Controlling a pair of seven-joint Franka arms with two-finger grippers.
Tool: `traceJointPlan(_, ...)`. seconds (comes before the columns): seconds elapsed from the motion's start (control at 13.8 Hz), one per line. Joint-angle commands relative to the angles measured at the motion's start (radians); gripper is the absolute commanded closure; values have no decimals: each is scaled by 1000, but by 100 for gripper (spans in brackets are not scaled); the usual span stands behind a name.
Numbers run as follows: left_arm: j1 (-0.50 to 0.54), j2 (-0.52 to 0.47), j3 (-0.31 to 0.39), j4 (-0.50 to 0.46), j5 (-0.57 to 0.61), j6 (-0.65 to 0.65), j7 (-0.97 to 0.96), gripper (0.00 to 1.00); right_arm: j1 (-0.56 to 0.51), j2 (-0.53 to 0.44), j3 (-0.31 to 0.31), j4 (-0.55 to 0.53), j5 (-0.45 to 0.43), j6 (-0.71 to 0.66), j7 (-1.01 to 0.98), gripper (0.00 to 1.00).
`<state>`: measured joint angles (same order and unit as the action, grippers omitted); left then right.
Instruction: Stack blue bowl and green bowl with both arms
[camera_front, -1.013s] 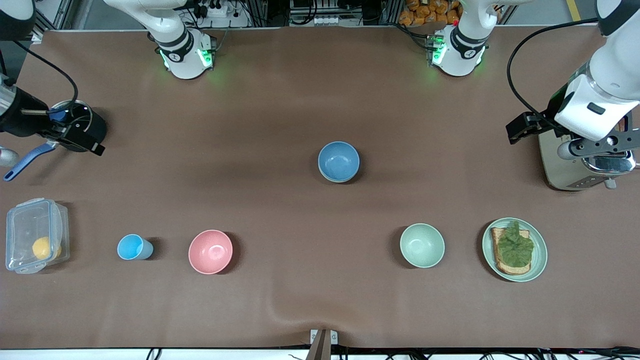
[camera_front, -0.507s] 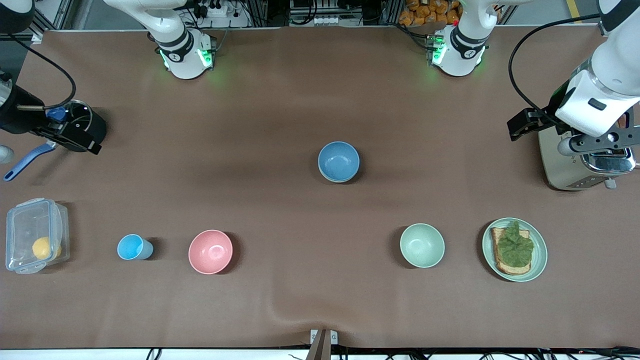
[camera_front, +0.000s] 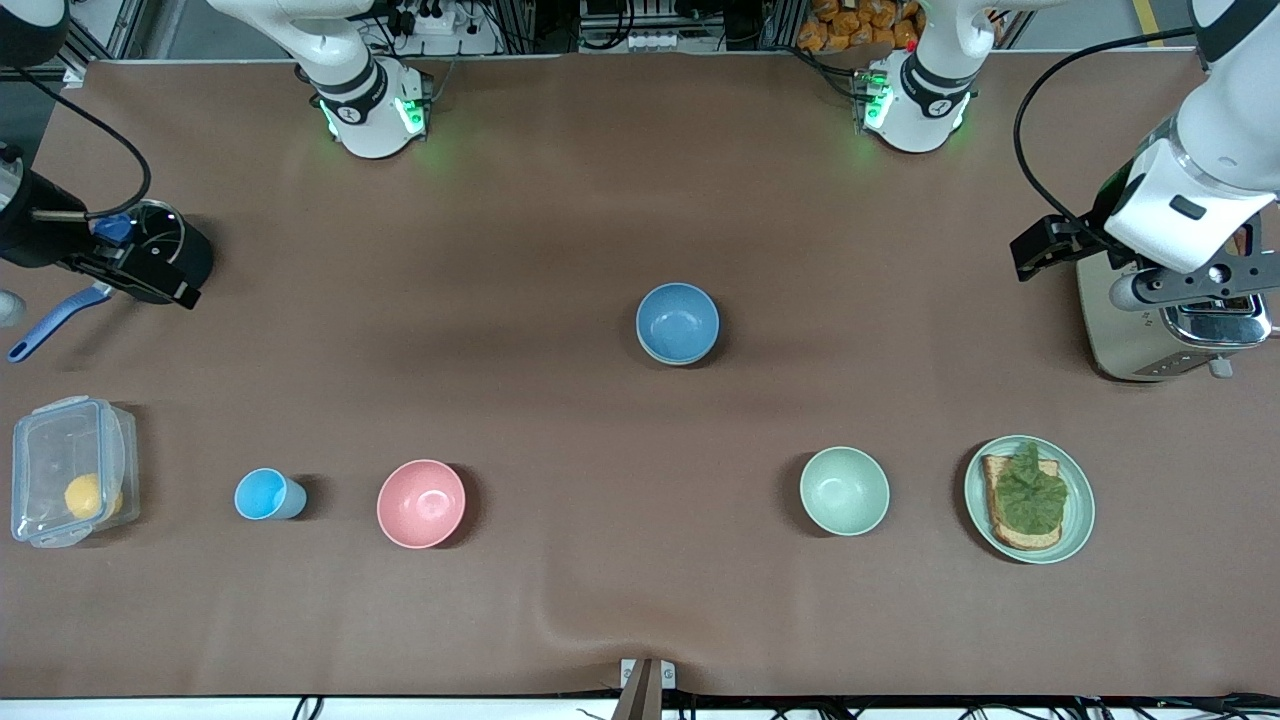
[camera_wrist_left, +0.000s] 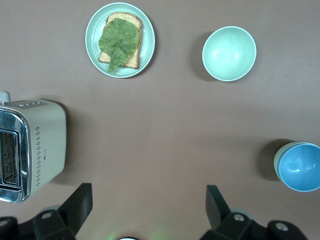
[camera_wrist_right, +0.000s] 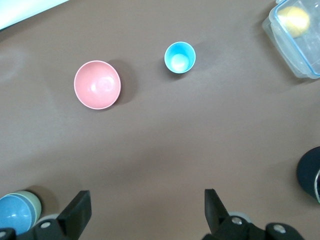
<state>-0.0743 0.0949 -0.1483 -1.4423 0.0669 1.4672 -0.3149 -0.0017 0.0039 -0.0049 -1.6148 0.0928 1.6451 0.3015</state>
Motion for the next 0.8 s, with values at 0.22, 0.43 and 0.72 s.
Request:
traceJointPlan(0.22,-12,-37,16,-17,-42,2,20,0,-12,-16,13,-2,-51,-22,-84,0)
traceJointPlan(0.43,-4,-46,44,-18,-45,2,43,0,-9,-16,29,-5,-67,-33,-84,0)
traceJointPlan(0.72,-2,-58,102,-26,-90,7,106,0,-9,-15,32,-5,-79,-42,-90,0)
